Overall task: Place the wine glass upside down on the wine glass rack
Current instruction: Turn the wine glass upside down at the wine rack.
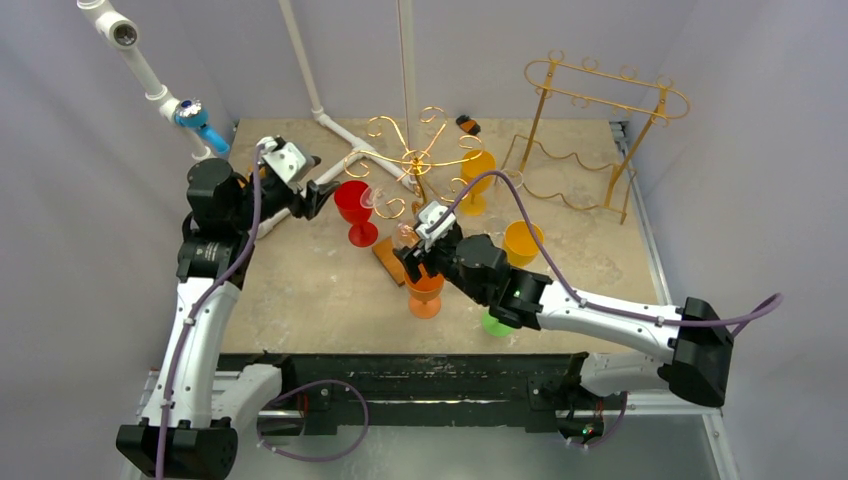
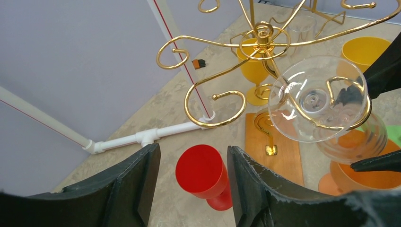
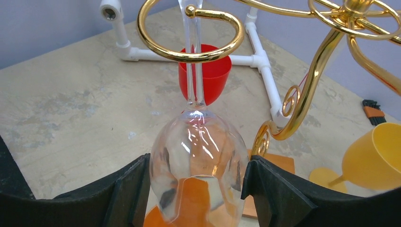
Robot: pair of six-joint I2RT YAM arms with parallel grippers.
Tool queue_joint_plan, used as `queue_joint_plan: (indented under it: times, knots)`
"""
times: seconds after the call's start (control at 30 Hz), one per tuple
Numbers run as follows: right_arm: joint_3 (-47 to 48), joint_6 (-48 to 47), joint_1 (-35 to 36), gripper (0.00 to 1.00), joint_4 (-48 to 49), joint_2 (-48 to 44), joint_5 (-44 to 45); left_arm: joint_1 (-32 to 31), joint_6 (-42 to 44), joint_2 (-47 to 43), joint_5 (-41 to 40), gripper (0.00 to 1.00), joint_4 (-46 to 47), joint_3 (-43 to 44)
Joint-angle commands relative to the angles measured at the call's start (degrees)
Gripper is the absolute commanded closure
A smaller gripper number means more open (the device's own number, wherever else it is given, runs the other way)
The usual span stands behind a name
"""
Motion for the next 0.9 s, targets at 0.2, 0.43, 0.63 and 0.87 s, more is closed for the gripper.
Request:
queue_joint_plan:
  times: [0.2, 0.43, 0.63, 0.87]
  knots:
    - [-4.94, -5.41, -0.10, 1.00, 18.36, -1.91, -3.76, -0.55, -1.29, 0.41, -1.77, 0.43, 2.46, 0.78]
    - [-7.57, -6.45, -0.18, 1.00, 22.62, -1.62, -3.77, -0.64, -1.34, 1.14, -2.64, 0.43, 2.29, 1.42]
    - [-10.79, -5.92, -0.10, 1.00, 26.86, -2.63, -3.15, -0.90, -2.46, 2.52, -3.65, 0.43, 2.27, 2.53]
    - [-13.47, -4.33, -0.13, 1.00, 31.25, -2.41, -1.44, -1.05, -3.15, 3.30, -4.30, 0.44, 2.38, 3.24]
